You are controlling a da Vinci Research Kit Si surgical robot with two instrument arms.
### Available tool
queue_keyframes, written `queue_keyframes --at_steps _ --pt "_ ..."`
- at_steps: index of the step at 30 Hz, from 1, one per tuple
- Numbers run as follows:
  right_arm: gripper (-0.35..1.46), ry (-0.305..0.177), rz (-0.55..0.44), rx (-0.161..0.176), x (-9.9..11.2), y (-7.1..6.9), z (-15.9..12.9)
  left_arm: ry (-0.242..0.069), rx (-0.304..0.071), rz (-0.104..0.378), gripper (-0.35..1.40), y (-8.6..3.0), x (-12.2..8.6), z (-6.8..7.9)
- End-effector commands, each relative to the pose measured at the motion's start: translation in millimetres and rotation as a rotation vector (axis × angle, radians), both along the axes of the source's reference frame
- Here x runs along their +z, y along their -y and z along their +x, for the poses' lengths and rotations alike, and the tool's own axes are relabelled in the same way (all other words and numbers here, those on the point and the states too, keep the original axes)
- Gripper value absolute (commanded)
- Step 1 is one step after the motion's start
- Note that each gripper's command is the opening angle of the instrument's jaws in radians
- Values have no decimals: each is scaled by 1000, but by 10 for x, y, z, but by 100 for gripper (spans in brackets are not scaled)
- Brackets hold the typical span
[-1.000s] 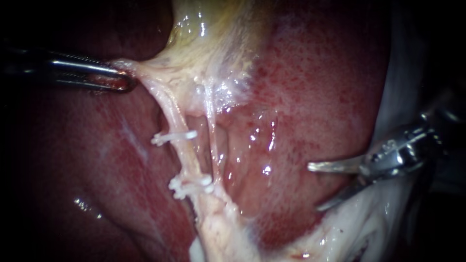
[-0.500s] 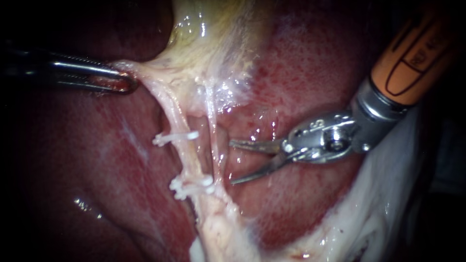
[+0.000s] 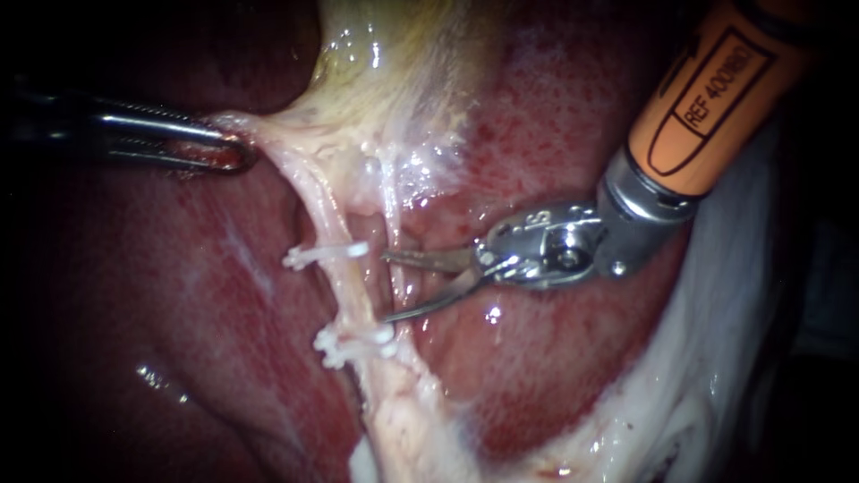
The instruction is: Go to the cutting position left tube
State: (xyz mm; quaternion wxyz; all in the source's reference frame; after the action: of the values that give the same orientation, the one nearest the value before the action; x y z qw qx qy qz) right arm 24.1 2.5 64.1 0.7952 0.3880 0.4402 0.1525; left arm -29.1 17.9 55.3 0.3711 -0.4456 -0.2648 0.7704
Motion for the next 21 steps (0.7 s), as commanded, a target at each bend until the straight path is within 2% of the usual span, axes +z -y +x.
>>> queue_keyframes --at_steps 1,5,9,15,18,21 --pt "143 2 3 -8 5 1 0 0 0 0 -35 0 0 0" --pt "143 4 12 -23 24 6 2 0 0 0 -35 0 0 0" --pt "143 -19 14 -46 34 11 3 0 0 -1 -35 0 1 0" --pt "138 -90 47 -67 32 13 14 -1 0 -1 -35 1 1 -1" --pt "138 -109 51 -78 29 14 27 -3 -3 -3 -35 1 1 -1" --pt "137 -121 67 -74 26 15 40 -3 -3 -3 -35 1 1 -2"
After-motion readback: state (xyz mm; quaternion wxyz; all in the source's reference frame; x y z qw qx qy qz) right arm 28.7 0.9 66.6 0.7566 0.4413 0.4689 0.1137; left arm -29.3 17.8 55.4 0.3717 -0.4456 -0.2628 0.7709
